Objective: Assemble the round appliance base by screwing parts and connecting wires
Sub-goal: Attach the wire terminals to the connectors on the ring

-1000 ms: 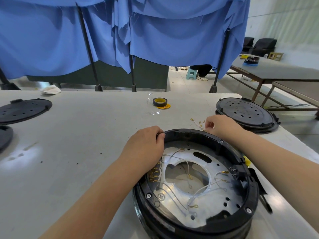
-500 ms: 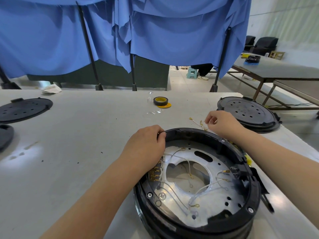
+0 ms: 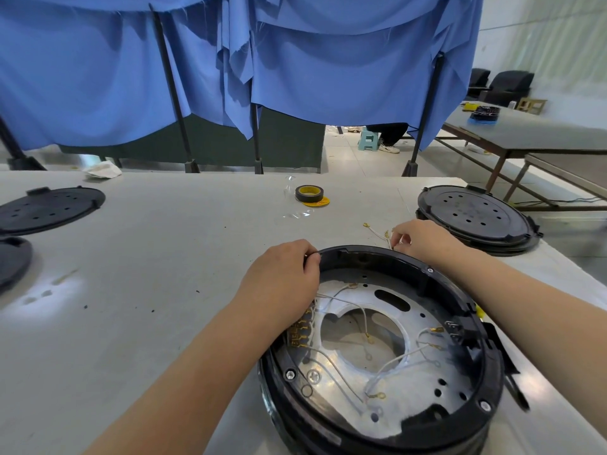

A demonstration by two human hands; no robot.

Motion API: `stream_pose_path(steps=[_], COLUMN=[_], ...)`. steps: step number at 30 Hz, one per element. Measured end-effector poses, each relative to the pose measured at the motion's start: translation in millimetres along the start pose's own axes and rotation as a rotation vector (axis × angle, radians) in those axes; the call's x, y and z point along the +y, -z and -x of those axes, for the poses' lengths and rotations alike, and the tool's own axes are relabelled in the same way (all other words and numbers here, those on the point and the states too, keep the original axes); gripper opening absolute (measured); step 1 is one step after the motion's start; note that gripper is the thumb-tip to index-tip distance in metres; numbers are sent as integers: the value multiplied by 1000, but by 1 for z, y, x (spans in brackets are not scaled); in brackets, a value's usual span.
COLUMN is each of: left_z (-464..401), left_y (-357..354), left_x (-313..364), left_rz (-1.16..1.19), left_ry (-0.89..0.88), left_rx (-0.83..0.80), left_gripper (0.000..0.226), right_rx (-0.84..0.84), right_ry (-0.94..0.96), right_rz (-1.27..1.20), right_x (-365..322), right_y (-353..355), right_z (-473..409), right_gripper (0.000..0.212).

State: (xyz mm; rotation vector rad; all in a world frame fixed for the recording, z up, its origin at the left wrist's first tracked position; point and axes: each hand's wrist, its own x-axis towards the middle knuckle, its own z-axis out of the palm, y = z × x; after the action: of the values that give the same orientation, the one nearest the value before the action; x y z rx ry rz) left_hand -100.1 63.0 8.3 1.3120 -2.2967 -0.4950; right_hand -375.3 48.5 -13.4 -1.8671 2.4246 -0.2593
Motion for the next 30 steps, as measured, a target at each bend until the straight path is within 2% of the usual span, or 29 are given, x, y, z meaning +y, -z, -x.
stream_pose_path(steps=[4, 8, 12, 19, 23, 27, 30], left_z=[0, -1, -1, 1, 1, -1, -5], left_y=[1, 0, 1, 2, 4, 13, 28], left_x=[0, 0, 0, 0, 0, 1, 1], left_rz=[6, -1, 1, -8, -2, 118, 285], left_ry=[-2, -2, 0, -1, -10, -21, -49], left_rx=[7, 3, 1, 3, -8, 13, 54], left_gripper=[27, 27, 27, 28, 30, 34, 19], right_rx=[-39, -104, -34, 89, 137, 127, 44], right_ry=[-29, -45, -49, -31, 29, 129, 187], right_rz=[10, -1, -30, -221, -343, -526, -680], right_x=[-4, -9, -7, -10, -33, -68, -93], right_y=[0, 3, 6, 32, 55, 67, 64], right_z=[1, 3, 9, 31, 58, 90, 110], right_gripper=[9, 17, 13, 5, 12, 14, 13])
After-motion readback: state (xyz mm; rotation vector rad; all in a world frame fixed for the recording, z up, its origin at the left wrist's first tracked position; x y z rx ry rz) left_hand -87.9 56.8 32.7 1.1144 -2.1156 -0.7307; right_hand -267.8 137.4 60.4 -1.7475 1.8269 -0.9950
